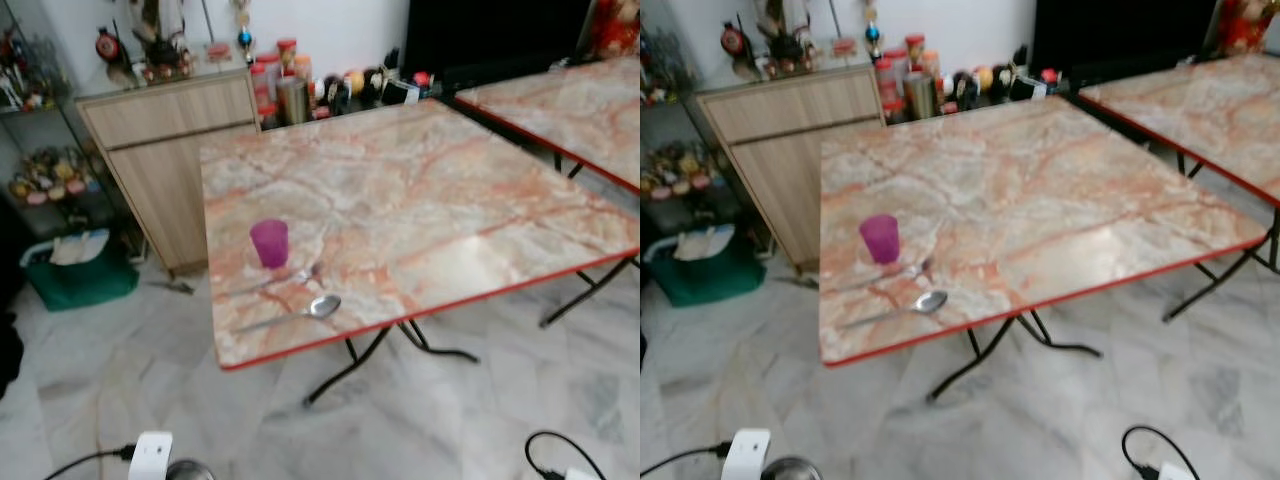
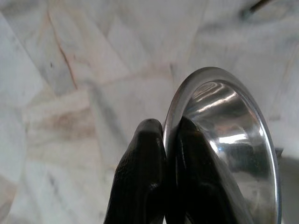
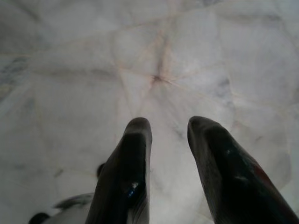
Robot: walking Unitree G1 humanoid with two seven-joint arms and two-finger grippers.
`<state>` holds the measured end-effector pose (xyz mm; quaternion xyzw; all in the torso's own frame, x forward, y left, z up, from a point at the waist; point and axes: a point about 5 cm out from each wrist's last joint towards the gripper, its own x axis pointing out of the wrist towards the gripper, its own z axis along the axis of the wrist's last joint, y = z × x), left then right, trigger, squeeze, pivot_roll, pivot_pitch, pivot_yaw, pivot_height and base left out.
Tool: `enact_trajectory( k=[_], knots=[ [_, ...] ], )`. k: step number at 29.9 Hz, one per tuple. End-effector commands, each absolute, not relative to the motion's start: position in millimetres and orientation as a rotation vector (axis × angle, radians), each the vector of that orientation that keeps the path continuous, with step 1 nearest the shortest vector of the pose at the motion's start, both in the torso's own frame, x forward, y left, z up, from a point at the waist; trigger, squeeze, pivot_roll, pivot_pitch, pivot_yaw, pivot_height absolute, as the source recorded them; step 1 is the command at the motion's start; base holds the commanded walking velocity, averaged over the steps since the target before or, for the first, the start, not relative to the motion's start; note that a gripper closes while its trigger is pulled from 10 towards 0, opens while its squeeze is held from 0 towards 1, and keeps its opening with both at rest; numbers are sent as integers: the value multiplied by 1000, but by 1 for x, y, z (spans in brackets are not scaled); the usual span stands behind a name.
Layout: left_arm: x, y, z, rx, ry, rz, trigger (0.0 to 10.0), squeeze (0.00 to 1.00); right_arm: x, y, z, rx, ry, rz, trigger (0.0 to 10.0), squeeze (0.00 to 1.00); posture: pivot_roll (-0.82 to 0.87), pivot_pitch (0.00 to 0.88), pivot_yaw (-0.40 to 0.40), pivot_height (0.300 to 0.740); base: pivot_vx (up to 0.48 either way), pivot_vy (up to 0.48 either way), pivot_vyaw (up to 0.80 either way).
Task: Setting the table
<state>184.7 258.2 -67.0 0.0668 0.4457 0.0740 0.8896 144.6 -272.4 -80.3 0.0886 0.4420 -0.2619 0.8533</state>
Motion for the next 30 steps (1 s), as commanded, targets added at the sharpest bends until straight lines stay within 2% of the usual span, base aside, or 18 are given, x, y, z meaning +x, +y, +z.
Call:
enact_trajectory(
  k=[1, 6, 21, 30],
  knots=[
    [184, 258, -67, 152, 933, 146, 10000, 0, 139, -274, -82, 194, 947, -563, 10000, 0, 3, 38, 72, 740, 240, -368, 0],
    [184, 258, -67, 154, 934, 150, 10000, 0, 140, -274, -82, 181, 948, -551, 10000, 0, 6, 51, 68, 740, 96, -373, 0],
    [184, 257, -68, 153, 941, 157, 10000, 0, 141, -275, -81, 160, 957, -538, 10000, 0, 5, 62, 65, 740, 241, -368, 800],
    [187, 256, -67, 152, 936, 156, 10000, 0, 141, -275, -81, 190, 947, -555, 10000, 0, 6, 62, 64, 740, 107, -371, 0]
  ],
)
